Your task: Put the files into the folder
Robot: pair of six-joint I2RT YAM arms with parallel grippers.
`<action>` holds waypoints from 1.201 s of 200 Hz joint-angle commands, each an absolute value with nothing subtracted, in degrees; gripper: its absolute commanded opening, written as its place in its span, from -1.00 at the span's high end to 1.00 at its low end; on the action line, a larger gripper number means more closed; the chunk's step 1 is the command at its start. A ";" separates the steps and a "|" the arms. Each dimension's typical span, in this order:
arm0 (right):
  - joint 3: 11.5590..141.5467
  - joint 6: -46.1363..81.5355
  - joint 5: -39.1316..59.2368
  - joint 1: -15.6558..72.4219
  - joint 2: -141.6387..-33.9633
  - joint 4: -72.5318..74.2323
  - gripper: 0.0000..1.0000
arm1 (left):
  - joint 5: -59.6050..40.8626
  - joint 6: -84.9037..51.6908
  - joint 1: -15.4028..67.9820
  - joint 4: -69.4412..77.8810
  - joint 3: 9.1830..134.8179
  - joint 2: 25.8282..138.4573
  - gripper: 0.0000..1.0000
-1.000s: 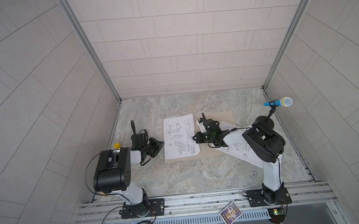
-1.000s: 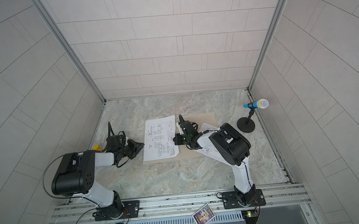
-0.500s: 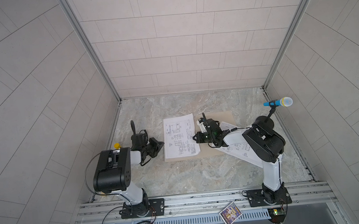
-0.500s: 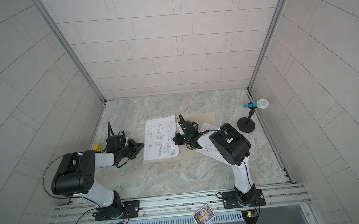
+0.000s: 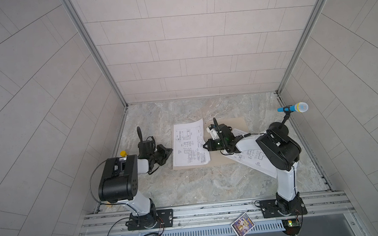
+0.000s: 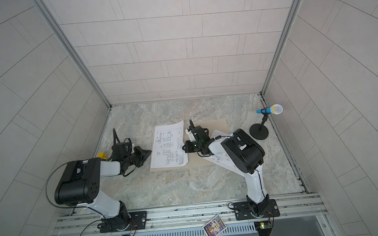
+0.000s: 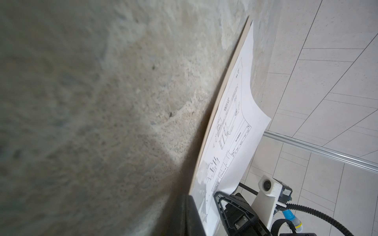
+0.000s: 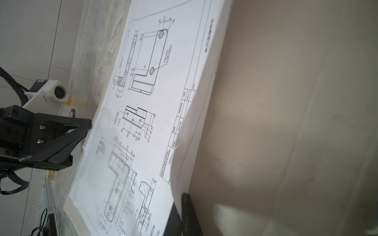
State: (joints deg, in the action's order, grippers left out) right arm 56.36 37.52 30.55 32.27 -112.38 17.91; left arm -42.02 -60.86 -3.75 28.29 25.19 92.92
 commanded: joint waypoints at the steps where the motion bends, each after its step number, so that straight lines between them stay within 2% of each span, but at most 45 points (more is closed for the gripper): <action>1: 58.36 34.57 35.15 32.09 -112.09 13.88 1.00 | -42.80 -61.35 -3.95 31.22 24.62 93.59 0.96; 47: 62.81 33.42 33.93 31.88 -114.72 8.70 1.00 | -43.68 -63.09 -3.93 35.01 24.10 94.37 0.97; 55: 63.01 33.53 32.61 31.70 -114.57 7.68 0.78 | -43.72 -63.11 -3.91 35.22 24.04 94.41 0.97; 68: 63.82 34.10 31.83 31.21 -114.57 5.87 0.73 | -43.60 -63.11 -3.95 35.36 23.99 94.55 0.97; 78: 64.47 34.32 30.43 31.15 -114.55 4.22 0.52 | -43.68 -63.19 -3.94 35.50 24.02 94.67 0.97; 95: 64.99 34.81 29.64 31.02 -114.35 3.36 0.49 | -43.86 -63.37 -3.90 35.94 24.00 94.99 0.97; 123: 67.00 37.46 29.67 30.37 -116.19 5.44 0.27 | -43.95 -63.54 -3.93 36.34 23.91 95.27 0.97; 163: 71.68 39.13 29.45 29.21 -119.96 4.37 0.16 | -43.90 -63.59 -3.91 36.72 23.82 95.44 0.97; 205: 74.84 39.41 30.04 28.06 -122.03 3.80 0.23 | -44.38 -64.25 -3.94 38.13 23.73 96.11 0.97; 240: 75.27 38.88 30.99 27.77 -122.45 4.23 0.66 | -44.39 -64.27 -3.87 38.50 23.82 96.53 0.98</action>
State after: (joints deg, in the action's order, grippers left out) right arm 74.52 39.33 31.07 28.05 -121.16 5.98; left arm -43.53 -64.14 -3.79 36.47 24.25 95.85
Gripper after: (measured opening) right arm 0.233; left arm 0.048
